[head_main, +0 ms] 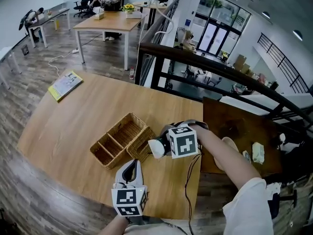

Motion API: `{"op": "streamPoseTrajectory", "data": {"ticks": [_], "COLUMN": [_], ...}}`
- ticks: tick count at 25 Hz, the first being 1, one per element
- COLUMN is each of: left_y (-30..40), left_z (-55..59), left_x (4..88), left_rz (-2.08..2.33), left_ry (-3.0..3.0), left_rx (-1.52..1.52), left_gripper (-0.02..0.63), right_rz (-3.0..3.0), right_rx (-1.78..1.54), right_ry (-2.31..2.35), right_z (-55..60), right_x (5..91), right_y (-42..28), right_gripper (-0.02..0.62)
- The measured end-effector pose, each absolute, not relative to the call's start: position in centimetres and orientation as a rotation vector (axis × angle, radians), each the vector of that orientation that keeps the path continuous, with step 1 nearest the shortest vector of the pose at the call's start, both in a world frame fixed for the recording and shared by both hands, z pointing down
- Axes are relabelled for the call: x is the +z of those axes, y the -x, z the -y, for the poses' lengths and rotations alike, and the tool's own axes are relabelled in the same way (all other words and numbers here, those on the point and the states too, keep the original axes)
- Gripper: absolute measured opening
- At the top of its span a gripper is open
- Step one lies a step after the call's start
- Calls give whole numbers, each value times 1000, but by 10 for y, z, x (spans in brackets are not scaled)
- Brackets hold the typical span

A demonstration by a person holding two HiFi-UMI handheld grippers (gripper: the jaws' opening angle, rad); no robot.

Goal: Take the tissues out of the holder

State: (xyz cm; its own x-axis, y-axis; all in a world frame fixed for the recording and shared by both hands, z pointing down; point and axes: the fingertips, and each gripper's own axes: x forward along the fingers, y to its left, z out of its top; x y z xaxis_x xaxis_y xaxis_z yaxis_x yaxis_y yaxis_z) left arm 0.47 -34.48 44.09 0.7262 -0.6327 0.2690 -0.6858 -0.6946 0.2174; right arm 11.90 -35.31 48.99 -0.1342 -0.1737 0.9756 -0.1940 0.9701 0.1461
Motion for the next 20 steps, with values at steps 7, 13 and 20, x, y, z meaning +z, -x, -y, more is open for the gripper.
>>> {"op": "streamPoseTrajectory", "data": {"ticks": [7, 13, 20], "left_y": [-35, -52, -64], "left_z": [324, 312, 307], "left_x": [452, 469, 487], "left_rz": [934, 868, 845], "left_ry": [-2656, -2659, -2651], "left_rx": [297, 348, 392], "left_gripper": [-14, -14, -14], "right_rz": [1721, 1722, 1752], "right_rx": [130, 192, 252], "right_ry": [-324, -336, -322], "right_z": [318, 297, 283], "right_x": [516, 543, 576], "right_y": [-147, -160, -163], "right_gripper": [288, 288, 288]}}
